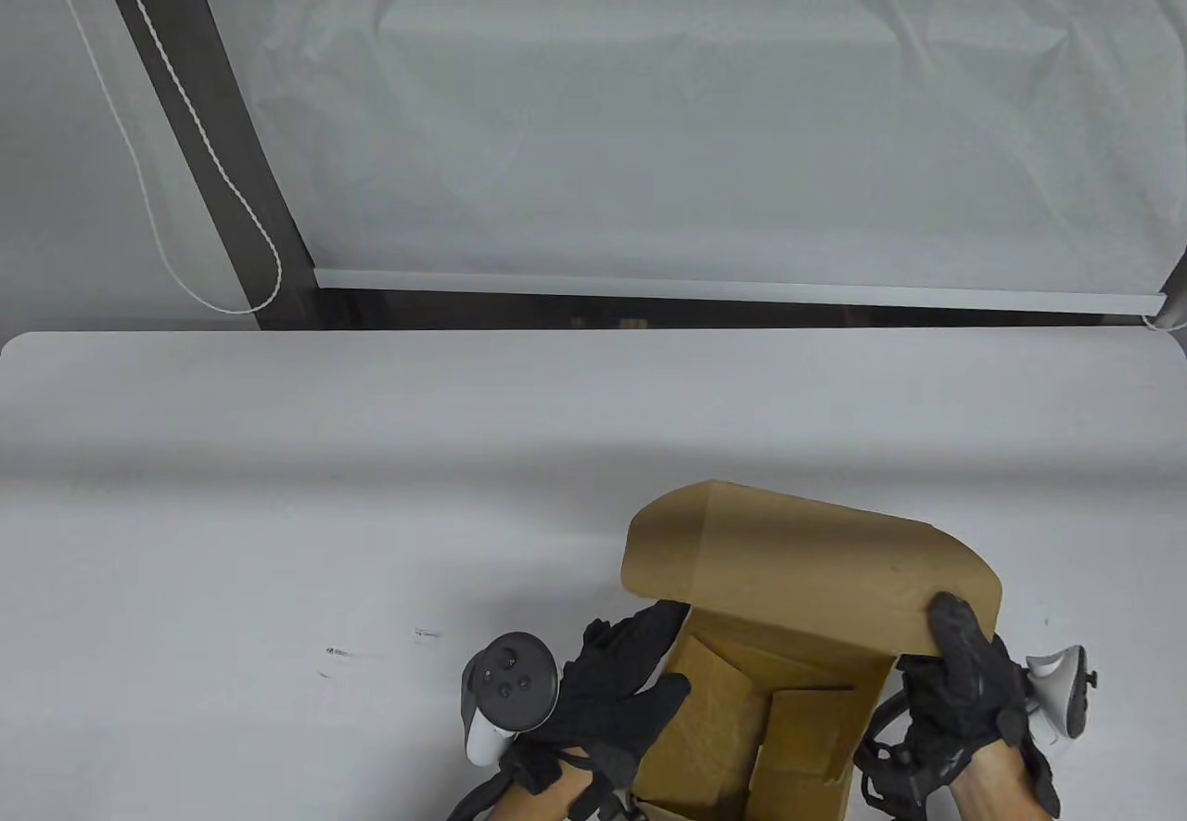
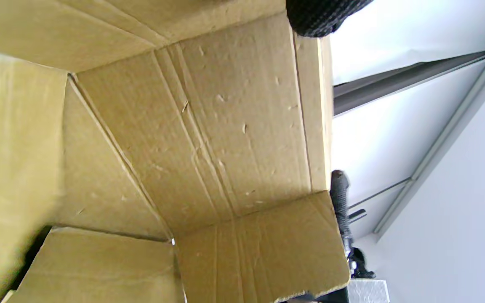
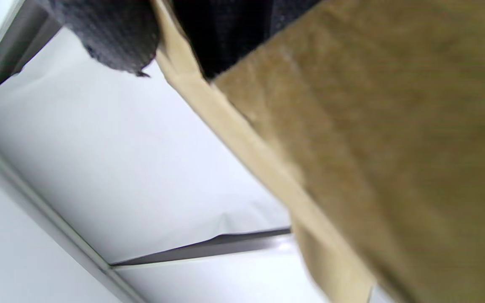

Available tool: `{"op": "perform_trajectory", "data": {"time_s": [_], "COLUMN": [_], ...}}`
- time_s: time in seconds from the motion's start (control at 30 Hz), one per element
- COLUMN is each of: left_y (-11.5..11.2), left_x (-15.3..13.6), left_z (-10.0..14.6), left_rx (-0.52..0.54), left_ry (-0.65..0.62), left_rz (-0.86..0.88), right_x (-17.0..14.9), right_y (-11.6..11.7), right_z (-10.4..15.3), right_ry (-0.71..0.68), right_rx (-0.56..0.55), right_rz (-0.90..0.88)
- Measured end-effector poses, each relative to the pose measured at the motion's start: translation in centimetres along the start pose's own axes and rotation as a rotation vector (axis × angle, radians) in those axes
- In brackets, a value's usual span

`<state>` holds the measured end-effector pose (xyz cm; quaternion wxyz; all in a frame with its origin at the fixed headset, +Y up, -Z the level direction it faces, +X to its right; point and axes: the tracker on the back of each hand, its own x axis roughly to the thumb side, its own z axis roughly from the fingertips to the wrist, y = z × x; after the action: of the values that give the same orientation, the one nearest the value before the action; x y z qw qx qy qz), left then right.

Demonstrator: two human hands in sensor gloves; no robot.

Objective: Fully disassemble mailer box

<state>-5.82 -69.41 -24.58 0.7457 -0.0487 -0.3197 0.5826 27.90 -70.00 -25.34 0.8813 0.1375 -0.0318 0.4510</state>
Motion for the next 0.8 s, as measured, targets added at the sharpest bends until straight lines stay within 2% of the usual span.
{"op": "perform_trajectory", "data": {"time_s": [0.07, 0.17, 0.23, 0.3, 0.37, 0.4, 0.47, 0.53, 0.57, 0.6, 0.67, 0.7, 0.8], "left_y": [0.9, 1.4, 1.6, 2.1, 2.7, 3.3, 4.3, 4.9, 5.2, 5.4, 5.7, 5.9, 6.8], "left_x": [0.3, -0.1, -0.5, -0.7, -0.8, -0.9, -1.2, -1.6, -1.7, -1.8, -1.8, -1.9, -2.1], "left_z": [0.1, 0.2, 0.2, 0.4, 0.7, 1.0, 1.4, 1.7, 1.8, 1.9, 2.0, 2.0, 2.3], "left_rx": [-0.056, -0.053, 0.018, 0.111, 0.184, 0.24, 0.318, 0.35, 0.369, 0.394, 0.403, 0.394, 0.417], "left_ry": [0.016, 0.016, -0.008, 0.002, 0.02, 0.035, 0.045, 0.063, 0.059, 0.067, 0.061, 0.053, 0.026], "left_rz": [-0.046, -0.069, -0.004, 0.035, 0.043, 0.042, 0.066, 0.084, 0.09, 0.097, 0.117, 0.125, 0.15], "right_x": [-0.1, -0.2, -0.7, -0.4, 0.3, 0.7, 1.9, 2.2, 2.0, 1.8, 1.2, 1.0, 1.4], "right_y": [-0.7, -0.9, -1.0, -0.9, -0.6, -0.4, 0.7, 1.6, 1.9, 2.1, 2.3, 2.1, 1.3], "right_z": [-0.1, -0.3, -0.3, -0.2, -0.4, -0.6, -0.8, -0.7, -0.7, -0.7, -0.8, -0.8, -0.9], "right_ry": [-0.005, 0.023, 0.057, 0.039, -0.009, -0.025, 0.0, 0.11, 0.155, 0.166, 0.13, 0.12, 0.015], "right_rx": [-0.076, -0.021, -0.003, -0.015, 0.02, 0.083, 0.319, 0.498, 0.541, 0.532, 0.499, 0.476, 0.282], "right_rz": [0.0, -0.014, -0.076, -0.029, 0.122, 0.228, 0.555, 0.869, 0.991, 1.089, 1.171, 1.182, 1.093]}}
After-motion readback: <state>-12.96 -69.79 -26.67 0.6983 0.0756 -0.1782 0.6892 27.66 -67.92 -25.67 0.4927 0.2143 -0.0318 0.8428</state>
